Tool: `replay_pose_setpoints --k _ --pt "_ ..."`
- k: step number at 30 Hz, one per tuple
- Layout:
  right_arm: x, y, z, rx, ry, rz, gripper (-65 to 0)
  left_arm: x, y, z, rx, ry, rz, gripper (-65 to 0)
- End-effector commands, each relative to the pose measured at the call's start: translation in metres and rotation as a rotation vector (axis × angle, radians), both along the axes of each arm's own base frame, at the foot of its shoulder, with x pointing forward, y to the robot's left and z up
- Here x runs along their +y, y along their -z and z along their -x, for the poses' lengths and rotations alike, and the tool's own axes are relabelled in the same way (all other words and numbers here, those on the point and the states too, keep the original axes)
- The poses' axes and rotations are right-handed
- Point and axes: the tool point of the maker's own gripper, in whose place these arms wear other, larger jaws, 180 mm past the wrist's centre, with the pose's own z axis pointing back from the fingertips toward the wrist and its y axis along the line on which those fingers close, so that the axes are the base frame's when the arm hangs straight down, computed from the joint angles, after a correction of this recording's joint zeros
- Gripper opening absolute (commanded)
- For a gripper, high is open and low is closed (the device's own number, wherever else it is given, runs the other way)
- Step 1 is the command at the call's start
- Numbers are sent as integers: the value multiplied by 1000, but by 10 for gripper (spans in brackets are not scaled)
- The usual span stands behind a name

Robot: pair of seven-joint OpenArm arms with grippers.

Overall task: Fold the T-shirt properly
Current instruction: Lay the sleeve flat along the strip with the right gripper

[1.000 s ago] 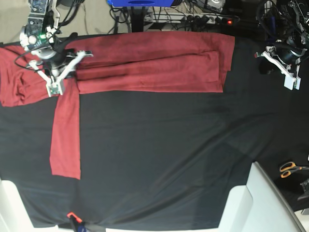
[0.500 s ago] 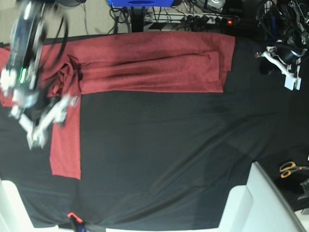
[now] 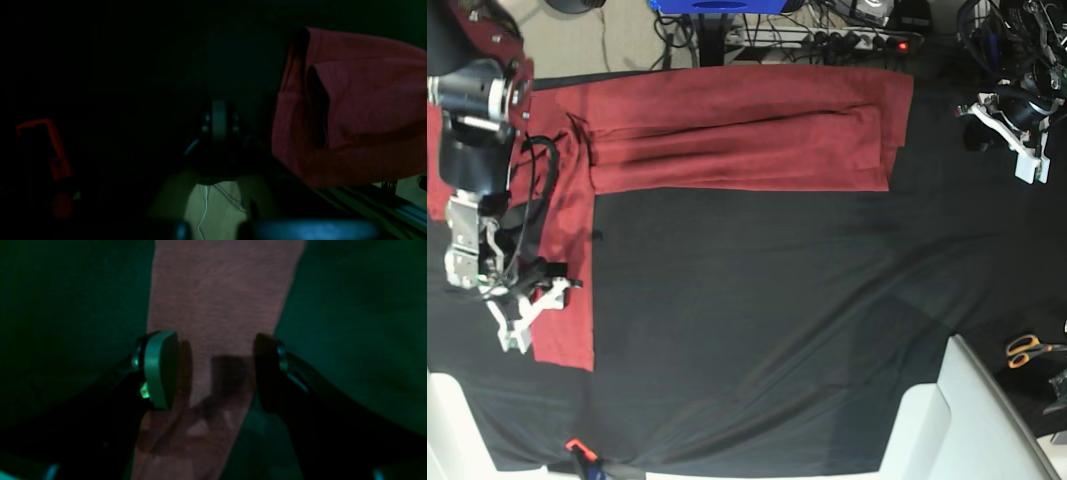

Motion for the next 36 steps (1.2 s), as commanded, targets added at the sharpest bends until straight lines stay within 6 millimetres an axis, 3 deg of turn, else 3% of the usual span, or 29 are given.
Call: replay_pose_setpoints --k 1,7,15,20,36 --pt "-10 -13 -14 -50 12 3 -308 6 -10 -6 -34 5 -15 -650" --pt "-10 7 -4 -42 36 -22 -308 6 -10 -6 -35 4 -16 -650" --pt "-24 -8 -7 -74 40 10 -308 6 -7 -4 -25 0 -9 -650" --pt "-52 -21 -4 -89 154 -19 -308 6 -5 -3 -20 -4 -3 -650" --pt "-24 11 7 1 141 -92 -308 7 -6 -6 -29 -5 -4 -650"
